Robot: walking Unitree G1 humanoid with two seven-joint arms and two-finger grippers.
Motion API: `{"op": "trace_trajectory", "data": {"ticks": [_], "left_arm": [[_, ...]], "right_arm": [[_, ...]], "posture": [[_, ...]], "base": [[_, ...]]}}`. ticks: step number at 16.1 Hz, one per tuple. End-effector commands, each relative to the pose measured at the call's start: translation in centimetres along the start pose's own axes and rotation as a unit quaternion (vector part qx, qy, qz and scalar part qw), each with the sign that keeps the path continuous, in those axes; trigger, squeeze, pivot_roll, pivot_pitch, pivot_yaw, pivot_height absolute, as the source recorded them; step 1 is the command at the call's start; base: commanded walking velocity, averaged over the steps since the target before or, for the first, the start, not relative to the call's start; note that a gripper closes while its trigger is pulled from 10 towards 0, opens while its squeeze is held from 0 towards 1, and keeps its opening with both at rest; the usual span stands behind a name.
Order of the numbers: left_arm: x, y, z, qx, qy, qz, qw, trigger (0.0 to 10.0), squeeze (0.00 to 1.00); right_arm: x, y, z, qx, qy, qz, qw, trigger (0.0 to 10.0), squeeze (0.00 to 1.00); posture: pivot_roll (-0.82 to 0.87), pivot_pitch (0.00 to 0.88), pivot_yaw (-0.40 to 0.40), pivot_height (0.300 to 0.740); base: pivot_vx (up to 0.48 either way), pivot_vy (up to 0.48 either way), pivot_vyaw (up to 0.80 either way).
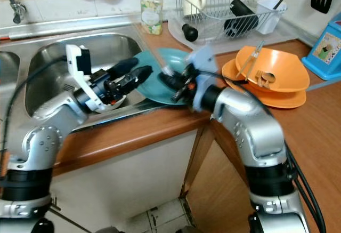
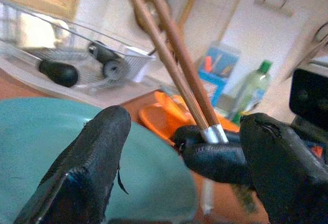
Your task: Kitchen organization
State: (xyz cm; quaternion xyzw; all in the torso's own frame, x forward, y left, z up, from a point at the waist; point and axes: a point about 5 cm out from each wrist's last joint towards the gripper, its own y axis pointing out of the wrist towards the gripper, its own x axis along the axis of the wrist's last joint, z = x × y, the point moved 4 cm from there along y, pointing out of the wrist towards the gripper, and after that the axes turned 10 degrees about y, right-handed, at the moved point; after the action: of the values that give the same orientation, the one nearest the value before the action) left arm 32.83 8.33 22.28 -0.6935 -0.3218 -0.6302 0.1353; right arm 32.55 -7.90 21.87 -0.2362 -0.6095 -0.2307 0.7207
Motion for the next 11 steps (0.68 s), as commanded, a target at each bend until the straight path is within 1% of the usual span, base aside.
{"op": "trace_trajectory", "data": {"ticks": [1,2,3,4,5,6,7,9,11], "left_arm": [[0.6,0.3,0.0,-0.007,-0.022,-0.013,1.000,10.0,0.00],[0.0,0.7,0.3,-0.001,-0.056,-0.009,0.998,0.0,0.00],[-0.6,0.8,0.7,0.008,-0.064,0.005,0.998,0.0,0.00],[-0.8,0.9,0.9,0.013,-0.070,0.006,0.997,0.0,0.00],[-0.9,0.9,1.0,0.018,-0.080,0.002,0.997,0.0,0.00],[-0.5,0.9,1.1,0.018,-0.101,-0.017,0.995,0.0,0.00],[-0.1,0.9,1.0,0.013,-0.114,-0.029,0.993,0.0,0.00],[0.1,1.0,0.8,0.005,-0.128,-0.035,0.991,0.0,0.00],[-0.1,1.1,0.4,-0.008,-0.130,-0.028,0.991,0.0,0.00]], "right_arm": [[0.3,-0.1,1.2,0.026,-0.009,-0.003,1.000,0.0,0.00],[0.1,0.1,2.1,0.044,-0.011,-0.004,0.999,0.0,0.00],[0.1,0.3,2.4,0.047,-0.011,-0.008,0.999,0.0,0.00],[0.0,0.4,2.5,0.048,-0.011,-0.009,0.999,0.0,0.00],[-0.1,0.5,2.7,0.050,-0.011,-0.008,0.999,0.0,0.00],[-0.3,0.6,2.8,0.050,-0.013,-0.004,0.999,0.0,0.00],[-0.6,0.6,2.9,0.050,-0.015,0.000,0.999,0.0,0.00],[-0.8,0.7,3.2,0.052,-0.015,0.002,0.999,0.0,0.00],[-0.9,0.8,3.3,0.053,-0.015,0.004,0.998,0.0,0.00]], "posture": [[-0.06,0.000,0.027,0.740],[-0.06,0.000,0.029,0.740],[-0.06,0.000,0.030,0.740],[-0.06,0.000,0.032,0.740],[-0.06,0.000,0.033,0.740],[-0.06,0.000,0.033,0.740],[-0.06,0.000,0.036,0.740],[-0.06,0.000,0.036,0.740],[-0.06,0.000,0.037,0.740]], "base": [[0.000,0.000,0.00],[0.000,0.000,0.00],[0.000,0.000,0.00],[0.000,0.000,0.00],[0.000,0.000,0.00],[0.000,0.000,0.00],[0.000,0.000,0.00],[0.000,0.000,0.00],[0.000,0.000,0.00]]}}
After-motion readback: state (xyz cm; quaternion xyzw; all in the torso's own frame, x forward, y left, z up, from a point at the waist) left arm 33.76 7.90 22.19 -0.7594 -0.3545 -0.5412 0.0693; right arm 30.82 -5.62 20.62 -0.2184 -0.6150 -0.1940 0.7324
